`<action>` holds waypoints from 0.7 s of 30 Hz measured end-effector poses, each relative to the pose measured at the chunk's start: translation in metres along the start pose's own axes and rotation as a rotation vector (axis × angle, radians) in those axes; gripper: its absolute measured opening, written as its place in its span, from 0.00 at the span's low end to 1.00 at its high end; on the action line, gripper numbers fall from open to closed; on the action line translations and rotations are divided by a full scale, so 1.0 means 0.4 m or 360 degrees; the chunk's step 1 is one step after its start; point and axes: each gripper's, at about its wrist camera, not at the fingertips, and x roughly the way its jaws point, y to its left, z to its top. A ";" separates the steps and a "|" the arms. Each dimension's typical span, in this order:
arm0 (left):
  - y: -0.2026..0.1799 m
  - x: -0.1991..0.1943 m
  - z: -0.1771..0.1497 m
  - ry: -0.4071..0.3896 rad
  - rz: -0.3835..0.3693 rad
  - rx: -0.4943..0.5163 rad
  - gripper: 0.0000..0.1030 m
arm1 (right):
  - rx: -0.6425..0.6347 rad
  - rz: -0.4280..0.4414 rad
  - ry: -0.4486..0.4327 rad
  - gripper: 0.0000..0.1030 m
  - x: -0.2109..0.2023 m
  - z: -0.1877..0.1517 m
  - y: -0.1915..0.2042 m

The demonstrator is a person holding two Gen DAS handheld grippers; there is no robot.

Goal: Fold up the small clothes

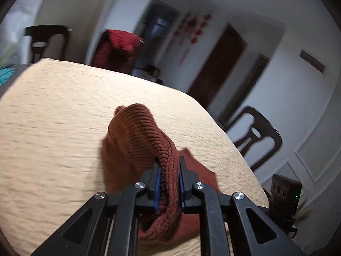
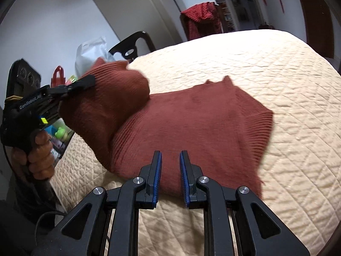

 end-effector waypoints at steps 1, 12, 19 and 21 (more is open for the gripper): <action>-0.011 0.026 -0.006 0.0035 -0.0026 0.0005 0.15 | 0.0012 -0.0005 -0.0007 0.17 -0.006 -0.001 -0.007; -0.049 0.130 -0.077 0.0253 -0.0235 0.0030 0.25 | 0.0211 0.0079 -0.0089 0.34 -0.055 -0.002 -0.080; 0.033 0.037 -0.048 0.0070 0.0028 0.0059 0.25 | 0.0402 0.0373 -0.0060 0.35 -0.025 0.025 -0.095; 0.070 0.045 -0.067 0.0109 0.0095 0.0029 0.25 | 0.0461 0.0442 -0.0010 0.35 -0.001 0.035 -0.095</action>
